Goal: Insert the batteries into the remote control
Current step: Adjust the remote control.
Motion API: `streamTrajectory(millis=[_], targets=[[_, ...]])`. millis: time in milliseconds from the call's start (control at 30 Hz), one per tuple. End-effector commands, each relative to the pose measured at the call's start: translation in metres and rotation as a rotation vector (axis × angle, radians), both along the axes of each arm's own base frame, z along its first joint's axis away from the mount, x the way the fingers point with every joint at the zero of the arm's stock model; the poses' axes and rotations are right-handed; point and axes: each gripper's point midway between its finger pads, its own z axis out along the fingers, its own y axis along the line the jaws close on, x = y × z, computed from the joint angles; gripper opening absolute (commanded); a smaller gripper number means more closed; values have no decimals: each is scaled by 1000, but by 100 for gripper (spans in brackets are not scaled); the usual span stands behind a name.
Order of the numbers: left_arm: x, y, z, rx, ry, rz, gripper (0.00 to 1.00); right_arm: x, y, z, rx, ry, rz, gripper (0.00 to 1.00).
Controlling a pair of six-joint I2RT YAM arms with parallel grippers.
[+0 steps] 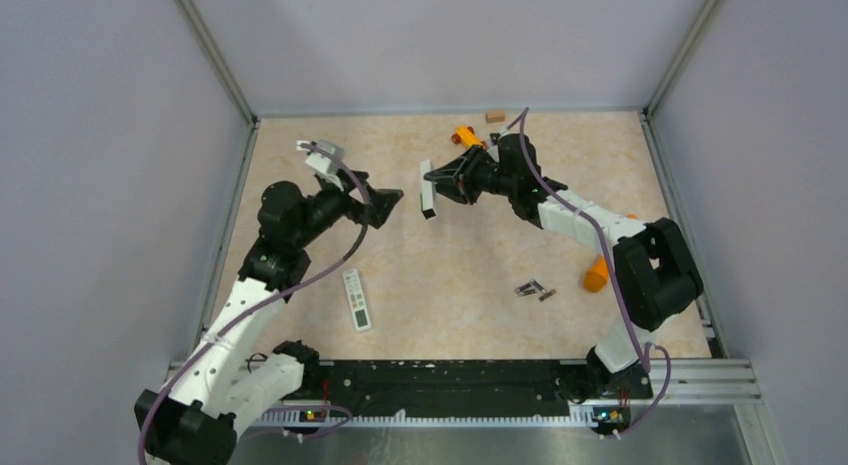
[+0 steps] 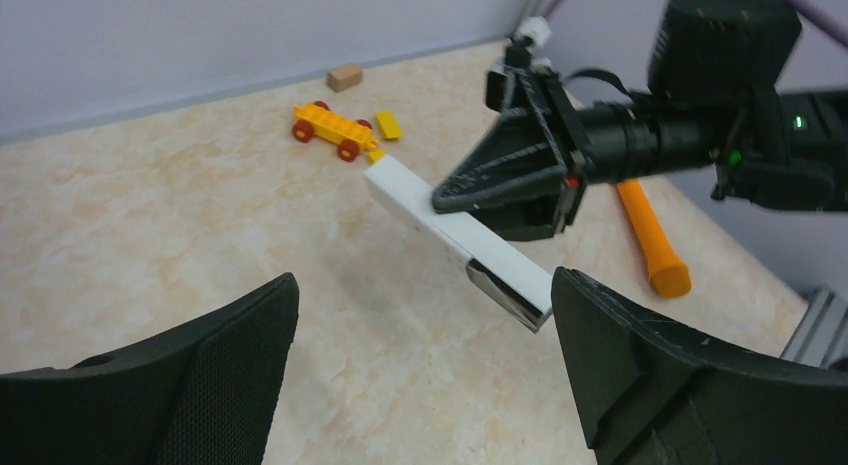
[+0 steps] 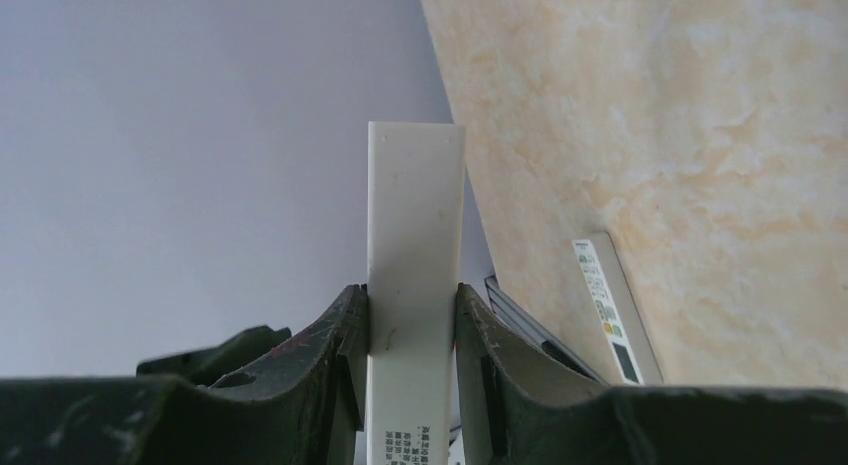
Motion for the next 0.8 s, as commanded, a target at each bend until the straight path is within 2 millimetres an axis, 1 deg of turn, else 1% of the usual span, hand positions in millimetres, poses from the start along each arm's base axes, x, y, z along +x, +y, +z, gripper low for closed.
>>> streamTrajectory(millis=[0,100,200,267,333,433,567,667,733,767], targets=[[-2,-19,-14,248,-264,-76,98,-10,-14,24,-9,161,-103,22],[-19,-39,-28,309,-343,-160,98,-12,-28,21,-86,186,-160,21],[-32,-58,-39,343,-416,-233,98,-13,-35,22,-102,189,-195,16],[-33,-68,-45,380,-431,-239,98,-15,-38,22,-111,194,-211,12],[-32,-75,-48,403,-443,-241,97,-16,-41,23,-119,189,-229,9],[-27,-83,-42,389,-482,-233,96,-17,-45,25,-131,176,-256,7],[-20,-88,-40,393,-521,-222,96,-20,-47,26,-138,169,-270,7],[-17,-97,-41,409,-537,-250,91,-23,-46,25,-143,169,-268,6],[-17,-102,-41,418,-549,-263,83,-24,-46,21,-146,175,-263,6],[-16,-104,-40,419,-555,-267,77,-25,-45,19,-146,180,-258,6]])
